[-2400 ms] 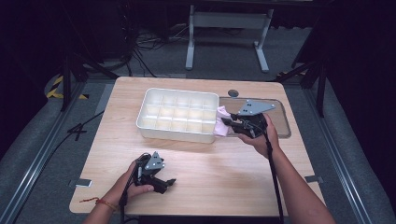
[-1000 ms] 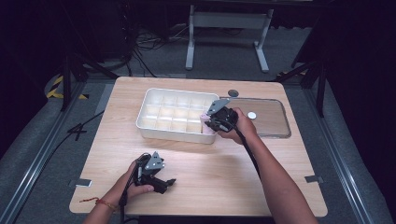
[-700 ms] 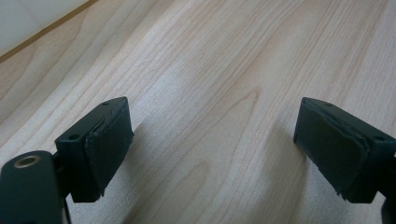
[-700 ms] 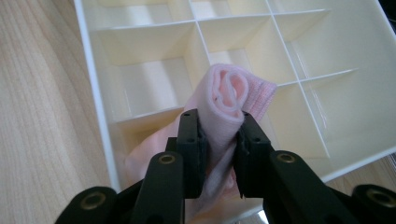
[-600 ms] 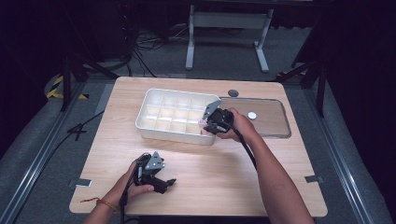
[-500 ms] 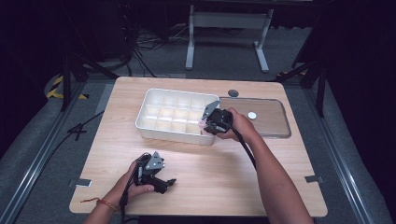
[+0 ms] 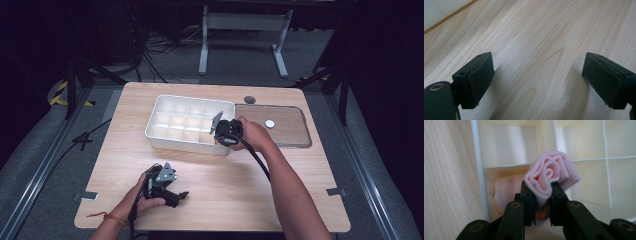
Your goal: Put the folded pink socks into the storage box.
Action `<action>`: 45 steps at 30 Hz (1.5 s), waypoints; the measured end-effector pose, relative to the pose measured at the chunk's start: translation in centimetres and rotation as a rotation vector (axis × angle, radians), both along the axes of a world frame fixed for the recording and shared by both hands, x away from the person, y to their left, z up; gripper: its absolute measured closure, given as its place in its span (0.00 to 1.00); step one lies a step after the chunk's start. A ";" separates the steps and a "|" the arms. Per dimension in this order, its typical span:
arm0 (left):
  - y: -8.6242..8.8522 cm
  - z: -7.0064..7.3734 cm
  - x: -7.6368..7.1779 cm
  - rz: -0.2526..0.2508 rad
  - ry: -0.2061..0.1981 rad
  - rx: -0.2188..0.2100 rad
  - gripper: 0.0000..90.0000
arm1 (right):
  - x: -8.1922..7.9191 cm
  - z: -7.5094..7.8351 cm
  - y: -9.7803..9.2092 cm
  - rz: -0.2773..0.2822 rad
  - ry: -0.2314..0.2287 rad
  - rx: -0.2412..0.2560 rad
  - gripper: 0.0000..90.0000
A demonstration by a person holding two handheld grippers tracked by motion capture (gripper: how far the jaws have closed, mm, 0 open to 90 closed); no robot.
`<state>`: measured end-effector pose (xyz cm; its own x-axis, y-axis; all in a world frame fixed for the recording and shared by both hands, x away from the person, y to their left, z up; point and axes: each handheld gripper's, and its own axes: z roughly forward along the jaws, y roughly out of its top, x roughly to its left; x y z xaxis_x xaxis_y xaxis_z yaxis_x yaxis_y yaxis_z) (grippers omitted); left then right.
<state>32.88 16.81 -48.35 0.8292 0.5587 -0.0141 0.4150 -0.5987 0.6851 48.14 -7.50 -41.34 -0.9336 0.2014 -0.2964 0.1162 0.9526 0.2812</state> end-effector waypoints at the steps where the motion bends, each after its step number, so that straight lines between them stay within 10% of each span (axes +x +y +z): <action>1: 0.0 0.0 0.0 0.000 0.000 0.000 0.12 | 0.0 0.0 0.0 0.000 0.000 0.000 0.86; 13: 0.0 0.0 0.0 -0.001 0.003 -0.001 0.12 | 0.6 -0.2 -0.4 -0.024 0.056 0.042 0.86; 22: 0.0 0.0 0.0 -0.001 0.003 0.000 0.12 | 0.4 0.8 -1.4 -0.048 0.064 0.087 0.66; 30: 0.0 0.0 0.0 -0.002 0.004 0.003 0.12 | 0.4 2.9 -3.8 -0.101 0.065 0.250 0.63; 35: 0.0 0.0 0.0 -0.002 0.004 0.003 0.12 | 0.4 3.7 -4.9 -0.145 0.044 0.387 0.80; 45: 0.0 0.0 0.0 0.003 0.002 0.000 0.12 | 0.0 1.6 -1.9 -0.152 0.036 0.296 0.87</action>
<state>32.85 16.76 -48.35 0.8277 0.5609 -0.0151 0.4176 -0.5978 0.6842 48.15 -9.36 -39.74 -0.8950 0.4119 -0.1710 0.2661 0.8009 0.5365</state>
